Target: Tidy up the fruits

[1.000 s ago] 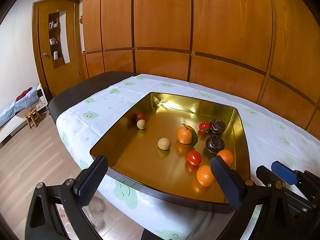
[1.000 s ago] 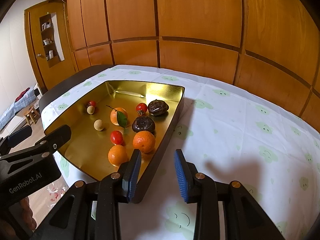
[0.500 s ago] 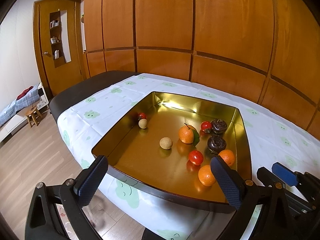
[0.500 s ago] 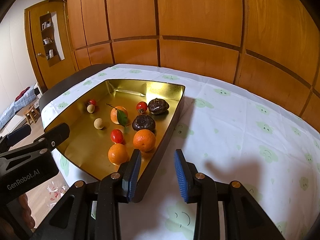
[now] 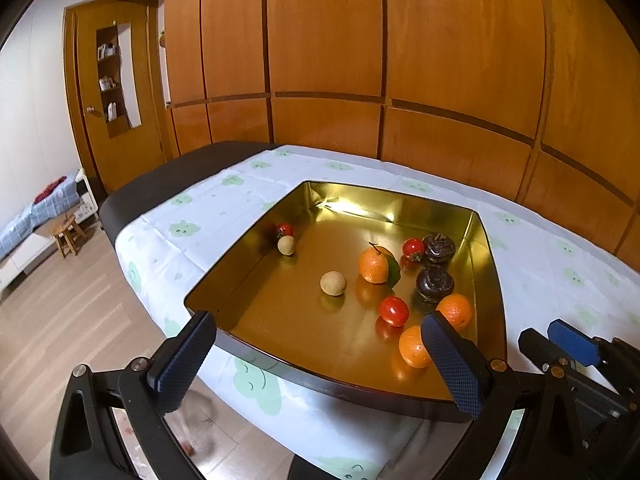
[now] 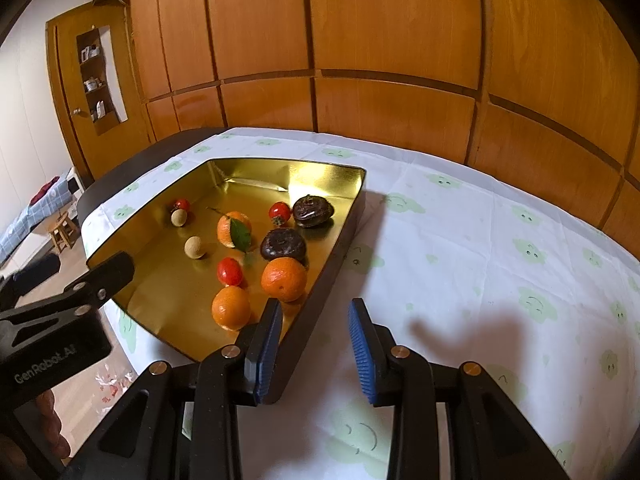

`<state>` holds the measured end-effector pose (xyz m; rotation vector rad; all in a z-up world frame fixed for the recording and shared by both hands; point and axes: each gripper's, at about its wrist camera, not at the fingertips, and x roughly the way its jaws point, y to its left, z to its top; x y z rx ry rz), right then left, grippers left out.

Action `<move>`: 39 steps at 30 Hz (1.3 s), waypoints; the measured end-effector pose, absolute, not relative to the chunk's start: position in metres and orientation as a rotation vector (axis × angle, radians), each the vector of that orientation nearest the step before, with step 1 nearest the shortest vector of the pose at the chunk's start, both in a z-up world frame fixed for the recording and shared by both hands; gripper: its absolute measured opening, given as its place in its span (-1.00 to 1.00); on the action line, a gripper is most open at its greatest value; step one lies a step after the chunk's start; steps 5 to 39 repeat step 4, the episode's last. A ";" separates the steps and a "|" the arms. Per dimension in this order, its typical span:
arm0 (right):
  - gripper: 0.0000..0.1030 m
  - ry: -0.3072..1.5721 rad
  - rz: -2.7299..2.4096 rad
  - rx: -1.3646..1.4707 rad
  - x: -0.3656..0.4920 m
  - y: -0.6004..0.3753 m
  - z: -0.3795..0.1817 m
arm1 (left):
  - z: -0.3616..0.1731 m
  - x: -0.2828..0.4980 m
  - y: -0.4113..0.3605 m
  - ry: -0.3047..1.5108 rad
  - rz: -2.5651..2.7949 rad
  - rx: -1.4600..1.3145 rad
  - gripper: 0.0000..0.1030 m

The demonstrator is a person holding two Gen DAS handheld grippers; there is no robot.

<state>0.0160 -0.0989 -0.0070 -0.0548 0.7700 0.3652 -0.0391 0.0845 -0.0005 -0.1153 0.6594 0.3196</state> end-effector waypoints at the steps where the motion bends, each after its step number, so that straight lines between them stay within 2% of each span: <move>1: -0.33 0.771 0.359 -0.046 0.018 -0.102 -0.007 | 0.000 -0.040 0.085 0.657 0.323 -0.118 0.99; 39: -0.33 0.783 0.328 -0.016 0.028 -0.123 -0.005 | 0.001 -0.040 0.086 0.653 0.322 -0.123 0.99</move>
